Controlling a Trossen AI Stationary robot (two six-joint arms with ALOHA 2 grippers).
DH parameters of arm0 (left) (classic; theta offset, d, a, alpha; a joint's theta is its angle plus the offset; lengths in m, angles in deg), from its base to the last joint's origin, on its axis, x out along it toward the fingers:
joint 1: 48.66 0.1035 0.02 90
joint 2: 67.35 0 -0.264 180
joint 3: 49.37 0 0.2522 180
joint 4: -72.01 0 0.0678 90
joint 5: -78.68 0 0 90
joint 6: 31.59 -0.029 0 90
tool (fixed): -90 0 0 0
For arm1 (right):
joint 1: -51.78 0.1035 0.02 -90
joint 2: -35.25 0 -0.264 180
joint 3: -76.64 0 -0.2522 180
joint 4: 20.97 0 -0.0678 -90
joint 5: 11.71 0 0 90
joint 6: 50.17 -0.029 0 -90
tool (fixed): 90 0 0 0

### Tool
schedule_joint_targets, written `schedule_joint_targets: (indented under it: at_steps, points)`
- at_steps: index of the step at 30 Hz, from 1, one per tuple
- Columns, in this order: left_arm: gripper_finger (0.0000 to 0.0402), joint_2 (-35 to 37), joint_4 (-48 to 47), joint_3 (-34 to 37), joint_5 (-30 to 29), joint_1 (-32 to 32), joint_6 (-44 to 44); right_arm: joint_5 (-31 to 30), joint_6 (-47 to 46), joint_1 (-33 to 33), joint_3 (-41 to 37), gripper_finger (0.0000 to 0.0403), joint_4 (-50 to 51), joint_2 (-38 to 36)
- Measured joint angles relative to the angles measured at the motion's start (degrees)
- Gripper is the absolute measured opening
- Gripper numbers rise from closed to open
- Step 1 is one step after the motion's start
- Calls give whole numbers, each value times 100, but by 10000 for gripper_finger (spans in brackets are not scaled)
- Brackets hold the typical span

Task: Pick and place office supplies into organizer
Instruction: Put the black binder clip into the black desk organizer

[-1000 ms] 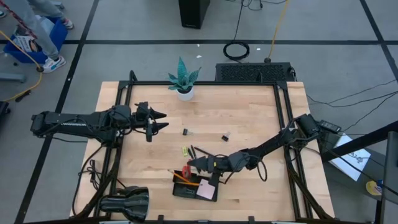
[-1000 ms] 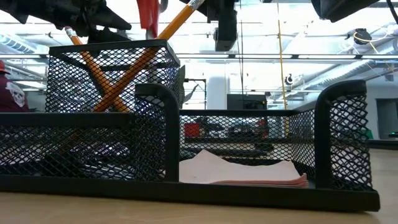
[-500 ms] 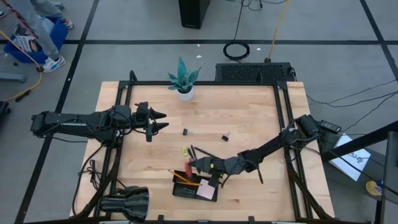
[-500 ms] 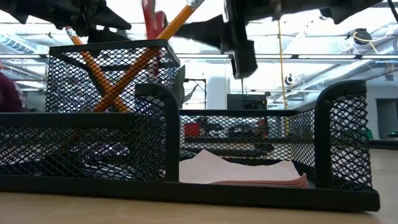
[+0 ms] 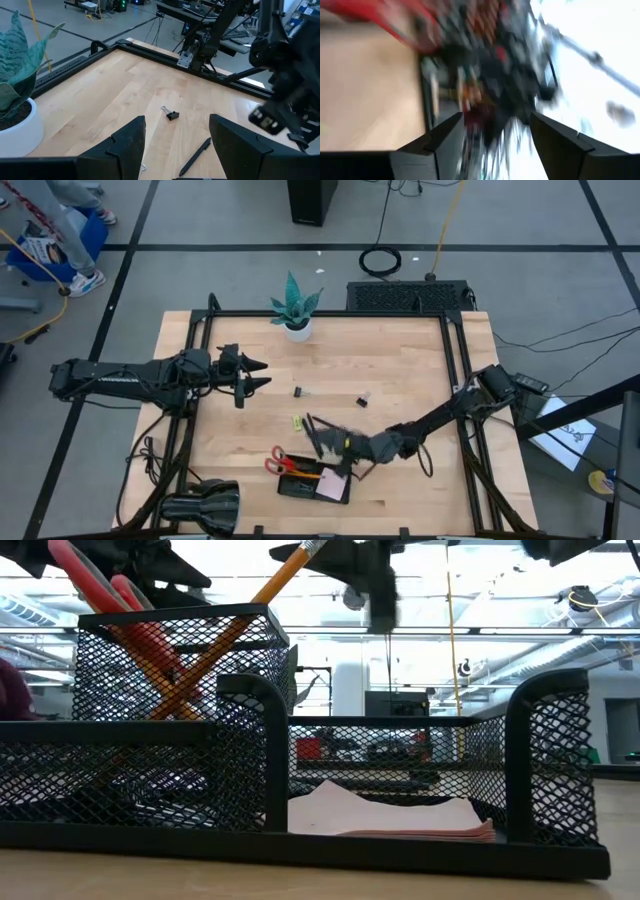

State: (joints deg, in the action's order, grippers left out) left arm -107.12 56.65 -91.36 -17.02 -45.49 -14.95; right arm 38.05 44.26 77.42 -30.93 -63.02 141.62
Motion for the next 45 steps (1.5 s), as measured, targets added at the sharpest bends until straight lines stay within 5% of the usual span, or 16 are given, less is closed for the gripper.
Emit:
schedule_joint_targets:
  at_steps: [10, 19, 23, 30, 34, 45]
  points:
    - [225, 0, -6, 0, -35, -1, -24, -1785, -2542, -625, -146, 219, -352, -2]
    - [225, -425, 7, -7, -42, -1, -41, -2177, -5118, -477, -1505, 211, -360, -667]
    - [225, -773, 120, -7, -44, -1, 2, -1912, -6890, -377, -2327, 211, -350, -1518]
    - [225, -1325, 635, -4, 94, -14, 13, -187, -10093, -558, -3339, 209, 1448, -2895]
    - [225, -1472, 885, -4, 96, -14, 11, 395, -11881, -773, -3711, 206, 1574, -3170]
    - [225, -1840, 1556, -4, 9, -10, 230, -163, -12105, -810, -4417, 206, 1157, -3188]
